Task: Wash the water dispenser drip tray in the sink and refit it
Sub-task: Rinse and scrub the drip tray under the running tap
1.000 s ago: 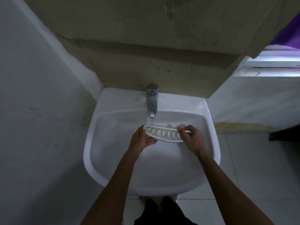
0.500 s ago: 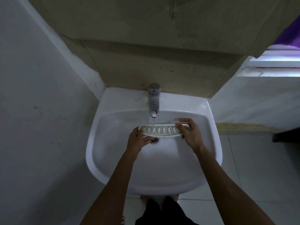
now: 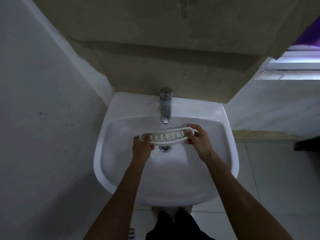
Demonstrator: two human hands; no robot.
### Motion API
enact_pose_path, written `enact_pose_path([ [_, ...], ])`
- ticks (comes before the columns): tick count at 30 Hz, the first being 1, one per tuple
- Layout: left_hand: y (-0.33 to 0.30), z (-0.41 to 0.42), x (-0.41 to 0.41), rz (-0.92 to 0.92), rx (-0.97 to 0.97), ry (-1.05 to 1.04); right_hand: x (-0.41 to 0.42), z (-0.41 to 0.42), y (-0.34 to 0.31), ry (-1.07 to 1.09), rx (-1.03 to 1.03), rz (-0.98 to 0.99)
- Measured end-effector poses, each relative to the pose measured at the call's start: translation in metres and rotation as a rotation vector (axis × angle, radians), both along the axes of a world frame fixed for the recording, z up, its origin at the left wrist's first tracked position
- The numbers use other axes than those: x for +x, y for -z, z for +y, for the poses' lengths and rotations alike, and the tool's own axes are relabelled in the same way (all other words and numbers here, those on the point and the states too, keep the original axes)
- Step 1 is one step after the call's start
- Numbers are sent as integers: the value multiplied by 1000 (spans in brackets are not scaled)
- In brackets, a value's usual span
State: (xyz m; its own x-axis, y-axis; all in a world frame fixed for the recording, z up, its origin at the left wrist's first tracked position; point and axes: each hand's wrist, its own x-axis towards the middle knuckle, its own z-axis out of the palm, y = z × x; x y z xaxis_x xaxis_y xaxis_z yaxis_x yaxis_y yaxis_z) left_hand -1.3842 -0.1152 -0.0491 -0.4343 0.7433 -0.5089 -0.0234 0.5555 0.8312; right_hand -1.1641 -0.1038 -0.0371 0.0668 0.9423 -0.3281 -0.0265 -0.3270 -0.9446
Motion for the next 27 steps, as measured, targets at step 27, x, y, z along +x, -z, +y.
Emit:
enact_pose_path([
  [27, -25, -16, -13, 1220, 159, 619, -8, -2, 8, -83, -67, 176],
])
